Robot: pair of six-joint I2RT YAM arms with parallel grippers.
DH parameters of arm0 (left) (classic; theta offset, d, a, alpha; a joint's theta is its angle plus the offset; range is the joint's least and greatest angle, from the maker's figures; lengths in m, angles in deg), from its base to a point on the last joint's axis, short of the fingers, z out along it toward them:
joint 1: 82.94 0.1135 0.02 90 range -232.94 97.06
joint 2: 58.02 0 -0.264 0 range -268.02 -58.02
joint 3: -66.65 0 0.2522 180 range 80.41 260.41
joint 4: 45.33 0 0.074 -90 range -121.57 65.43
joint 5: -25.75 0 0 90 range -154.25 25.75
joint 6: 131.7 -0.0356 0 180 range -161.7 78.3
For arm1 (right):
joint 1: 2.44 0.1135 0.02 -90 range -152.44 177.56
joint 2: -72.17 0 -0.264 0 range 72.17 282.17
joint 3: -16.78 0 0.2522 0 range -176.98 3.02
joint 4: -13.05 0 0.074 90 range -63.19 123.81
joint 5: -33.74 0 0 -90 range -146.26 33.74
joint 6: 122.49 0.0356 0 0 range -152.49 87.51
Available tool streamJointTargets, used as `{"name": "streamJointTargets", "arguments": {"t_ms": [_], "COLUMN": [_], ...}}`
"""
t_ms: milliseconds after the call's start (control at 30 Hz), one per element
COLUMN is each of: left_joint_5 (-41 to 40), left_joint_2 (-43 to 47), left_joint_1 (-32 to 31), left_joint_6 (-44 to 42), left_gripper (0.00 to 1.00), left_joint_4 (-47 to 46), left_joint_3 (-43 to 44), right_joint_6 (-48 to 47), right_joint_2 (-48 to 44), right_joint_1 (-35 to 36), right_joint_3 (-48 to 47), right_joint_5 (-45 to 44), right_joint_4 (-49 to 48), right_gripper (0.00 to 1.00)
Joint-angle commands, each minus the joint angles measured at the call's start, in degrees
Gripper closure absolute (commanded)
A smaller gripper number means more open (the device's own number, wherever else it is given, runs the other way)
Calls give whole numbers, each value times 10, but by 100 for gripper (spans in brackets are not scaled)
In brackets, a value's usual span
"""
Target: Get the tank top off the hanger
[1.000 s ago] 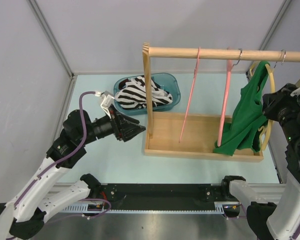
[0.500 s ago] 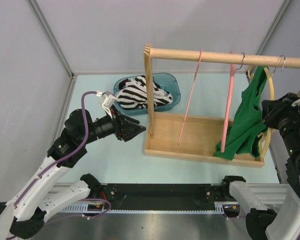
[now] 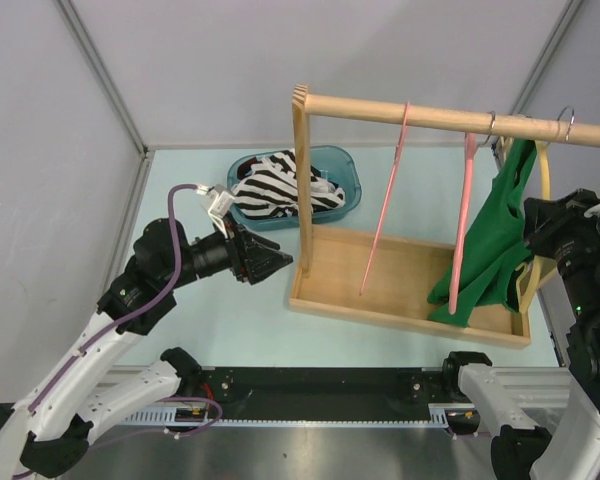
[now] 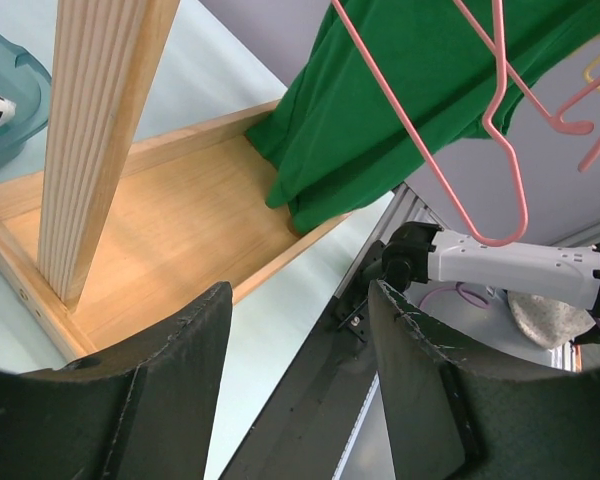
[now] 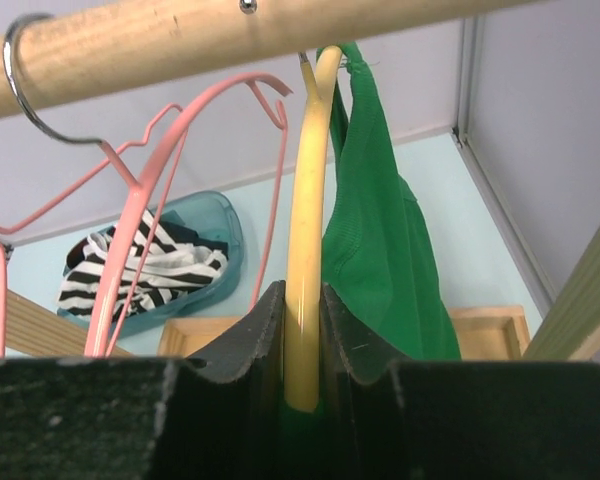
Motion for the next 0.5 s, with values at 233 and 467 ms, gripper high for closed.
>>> {"name": "streamJointTargets", "arguments": {"t_ms": [233,467], "left_joint_5": [25,35], "left_joint_2": [-11,-33], "left_joint_1": [-4,-5], "left_joint_6": [2,1], "left_gripper": [39,39], "left_joint_4": [-22,-29], "left_joint_3": [-26,-26], "right_joint_6": [17,22], "right_joint_2": [-1,-16], "right_joint_1": [3,3], "right_joint_3": [-17,-44], "right_joint_5": [32,45], "right_joint_4": [-155,-108], "right_gripper": [100,100]}}
